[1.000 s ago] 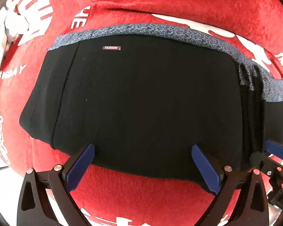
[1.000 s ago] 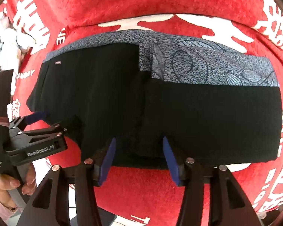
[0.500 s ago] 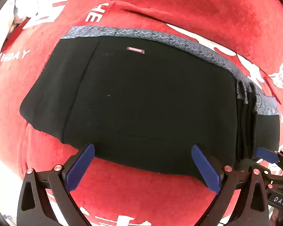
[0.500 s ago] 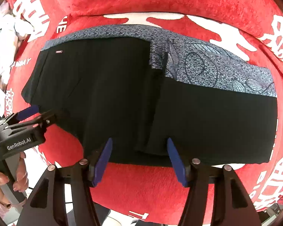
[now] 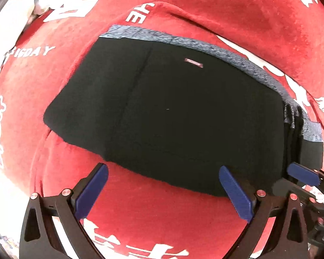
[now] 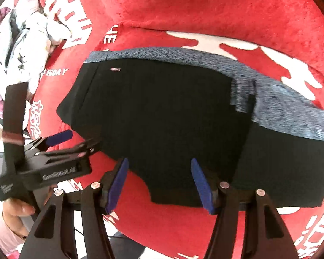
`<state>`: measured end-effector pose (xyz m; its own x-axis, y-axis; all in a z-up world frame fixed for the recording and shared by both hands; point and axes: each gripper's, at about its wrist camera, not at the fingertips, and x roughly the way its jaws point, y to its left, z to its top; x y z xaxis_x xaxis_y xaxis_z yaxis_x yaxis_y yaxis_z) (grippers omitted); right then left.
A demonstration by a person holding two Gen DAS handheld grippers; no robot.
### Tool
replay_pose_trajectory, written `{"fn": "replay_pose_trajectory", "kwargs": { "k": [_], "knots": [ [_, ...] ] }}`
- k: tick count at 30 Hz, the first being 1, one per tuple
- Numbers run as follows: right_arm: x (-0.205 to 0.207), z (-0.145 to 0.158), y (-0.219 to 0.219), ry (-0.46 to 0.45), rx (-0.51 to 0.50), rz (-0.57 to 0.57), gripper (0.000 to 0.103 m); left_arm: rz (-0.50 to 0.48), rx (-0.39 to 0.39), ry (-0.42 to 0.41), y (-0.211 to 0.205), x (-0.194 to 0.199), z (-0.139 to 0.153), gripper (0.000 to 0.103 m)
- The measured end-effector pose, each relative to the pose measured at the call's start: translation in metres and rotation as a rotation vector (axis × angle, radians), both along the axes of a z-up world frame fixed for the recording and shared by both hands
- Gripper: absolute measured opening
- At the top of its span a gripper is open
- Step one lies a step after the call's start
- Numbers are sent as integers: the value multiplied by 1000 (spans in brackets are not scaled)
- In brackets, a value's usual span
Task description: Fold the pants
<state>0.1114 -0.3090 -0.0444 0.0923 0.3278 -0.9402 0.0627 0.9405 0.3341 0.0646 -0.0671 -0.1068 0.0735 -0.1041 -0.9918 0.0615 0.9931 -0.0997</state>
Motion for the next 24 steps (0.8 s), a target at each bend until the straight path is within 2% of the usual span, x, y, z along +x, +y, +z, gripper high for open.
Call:
{"fn": "replay_pose_trajectory", "kwargs": {
  "k": [6, 14, 19, 24],
  "knots": [
    [0, -28, 12, 66, 7, -11, 65, 30, 23, 13, 21, 1, -4, 103],
    [-2, -35, 16, 75, -1, -22, 65, 90, 23, 22, 57, 4, -7, 103],
    [-6, -35, 17, 98, -10, -15, 66, 208, -152, 4, 98, 7, -4, 103],
    [-7, -38, 16, 110, -10, -18, 68, 247, -295, 11, 119, 9, -10, 103]
  ]
}}
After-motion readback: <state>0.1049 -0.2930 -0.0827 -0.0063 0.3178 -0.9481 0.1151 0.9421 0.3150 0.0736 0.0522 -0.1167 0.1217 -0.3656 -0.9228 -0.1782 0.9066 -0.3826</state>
